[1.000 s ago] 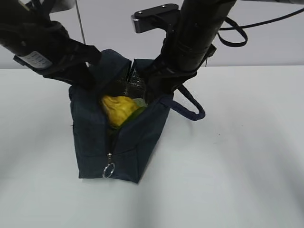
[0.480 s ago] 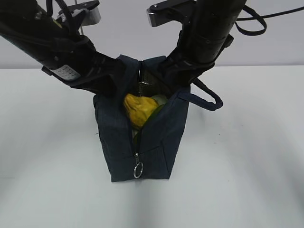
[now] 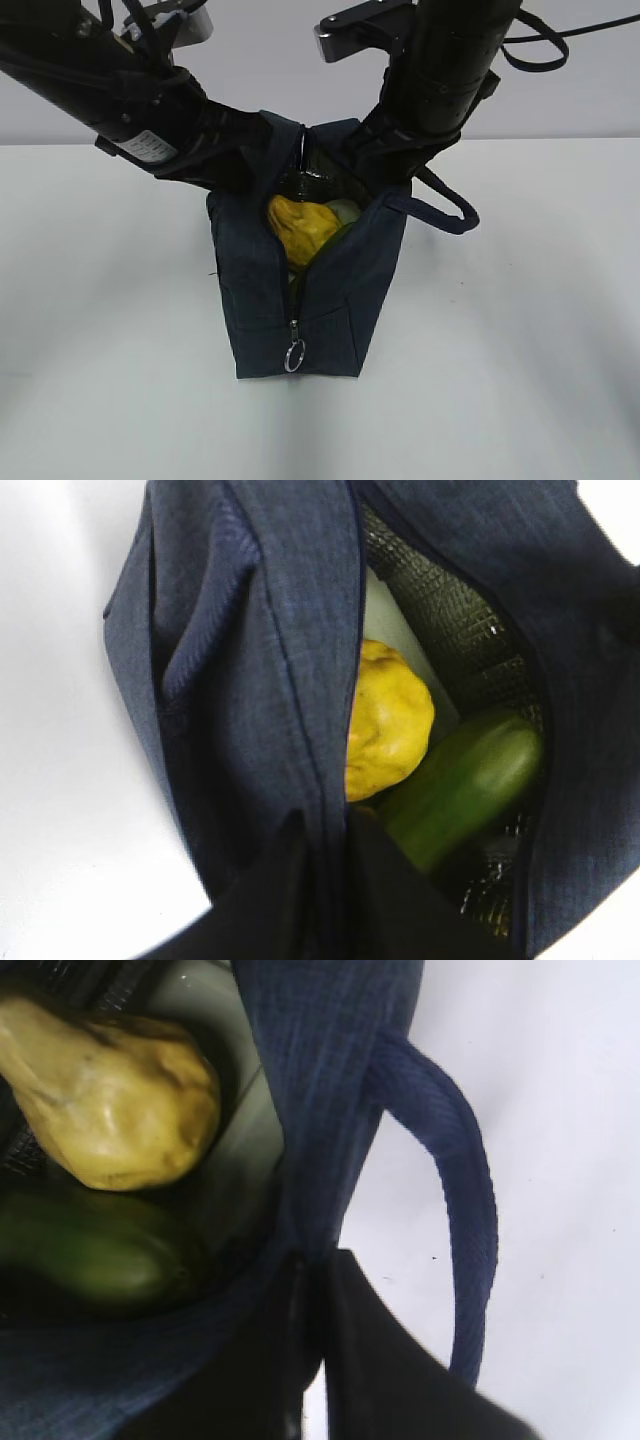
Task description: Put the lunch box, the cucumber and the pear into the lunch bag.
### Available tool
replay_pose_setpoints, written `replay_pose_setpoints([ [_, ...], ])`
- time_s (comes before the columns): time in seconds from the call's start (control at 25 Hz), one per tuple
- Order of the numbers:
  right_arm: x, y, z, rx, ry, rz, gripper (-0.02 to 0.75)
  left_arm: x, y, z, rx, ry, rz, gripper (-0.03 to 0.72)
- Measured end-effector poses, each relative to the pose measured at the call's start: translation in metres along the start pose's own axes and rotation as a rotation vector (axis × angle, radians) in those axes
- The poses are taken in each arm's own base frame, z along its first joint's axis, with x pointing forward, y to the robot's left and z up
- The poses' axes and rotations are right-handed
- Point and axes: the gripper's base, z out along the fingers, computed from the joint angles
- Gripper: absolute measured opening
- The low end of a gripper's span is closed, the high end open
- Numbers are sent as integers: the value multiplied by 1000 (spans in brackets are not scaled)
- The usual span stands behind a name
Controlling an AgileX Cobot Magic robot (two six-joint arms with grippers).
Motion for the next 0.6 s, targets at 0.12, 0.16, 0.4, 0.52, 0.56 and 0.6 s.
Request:
replay_pose_setpoints([
  [0.12, 0, 0, 1, -4, 2, 6, 103, 0, 0, 0, -4, -2, 5, 164],
  [0.16, 0, 0, 1, -4, 2, 10, 159, 0, 0, 0, -5, -2, 5, 225],
  [0.4, 1, 0, -1, -4, 3, 23, 342, 1, -1, -13, -16, -7, 33, 443],
  [0.52, 2, 0, -11, -3, -7, 27, 354, 0, -2, -30, -43, -35, 78, 457],
  [0.56, 3, -1, -17, -3, -15, 29, 356, 1, -3, -36, -51, -39, 92, 459],
  [0.6, 5, -1, -23, -3, -17, 32, 358, 2, -3, -43, -62, -42, 109, 459],
])
